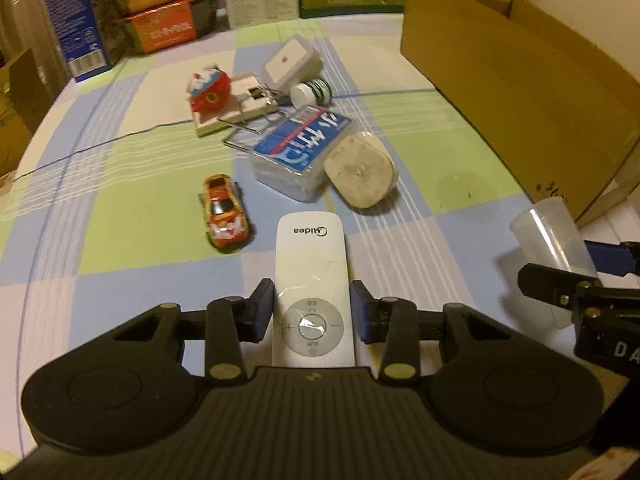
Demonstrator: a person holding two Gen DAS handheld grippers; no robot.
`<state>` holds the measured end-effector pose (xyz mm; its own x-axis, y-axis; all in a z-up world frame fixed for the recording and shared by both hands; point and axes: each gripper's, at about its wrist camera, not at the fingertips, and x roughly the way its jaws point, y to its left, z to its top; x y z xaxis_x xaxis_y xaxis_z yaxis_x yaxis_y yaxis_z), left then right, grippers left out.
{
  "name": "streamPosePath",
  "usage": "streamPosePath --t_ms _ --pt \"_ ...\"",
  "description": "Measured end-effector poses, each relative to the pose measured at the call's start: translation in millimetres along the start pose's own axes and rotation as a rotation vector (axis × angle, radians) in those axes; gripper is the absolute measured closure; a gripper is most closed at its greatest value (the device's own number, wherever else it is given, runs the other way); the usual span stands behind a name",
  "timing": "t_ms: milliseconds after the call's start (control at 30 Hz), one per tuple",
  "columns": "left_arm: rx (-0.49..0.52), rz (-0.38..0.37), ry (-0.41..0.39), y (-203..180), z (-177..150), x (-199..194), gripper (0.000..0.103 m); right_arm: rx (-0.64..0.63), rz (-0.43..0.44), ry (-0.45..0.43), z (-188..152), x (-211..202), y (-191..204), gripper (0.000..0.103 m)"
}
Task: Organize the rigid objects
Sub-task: 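Carry the cup with the right gripper while the left carries the remote into the cardboard box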
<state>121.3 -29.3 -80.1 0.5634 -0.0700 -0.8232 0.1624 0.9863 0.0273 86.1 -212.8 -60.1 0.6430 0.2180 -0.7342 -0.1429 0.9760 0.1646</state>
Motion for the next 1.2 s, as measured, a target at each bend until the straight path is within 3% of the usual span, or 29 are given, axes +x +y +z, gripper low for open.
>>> streamPosePath --t_ms 300,500,667,833,1200 --pt "-0.02 -0.037 -0.117 -13.0 46.6 -66.2 0.068 -0.029 0.05 -0.135 39.4 -47.5 8.6 0.054" --pt "0.034 -0.144 -0.203 -66.5 100.4 -92.0 0.068 -0.006 -0.014 -0.231 86.1 -86.8 -37.4 0.054" --pt "0.066 -0.25 -0.206 -123.9 137.6 -80.3 0.068 0.025 -0.11 -0.185 114.1 -82.5 -102.6 0.054" --pt "0.107 -0.304 -0.167 -172.3 156.7 -54.2 0.068 0.076 -0.137 -0.141 120.3 -68.3 -151.6 0.054" --pt "0.151 -0.275 -0.096 -197.3 159.3 -12.6 0.067 0.135 -0.139 -0.106 108.3 -48.8 -188.1 0.054"
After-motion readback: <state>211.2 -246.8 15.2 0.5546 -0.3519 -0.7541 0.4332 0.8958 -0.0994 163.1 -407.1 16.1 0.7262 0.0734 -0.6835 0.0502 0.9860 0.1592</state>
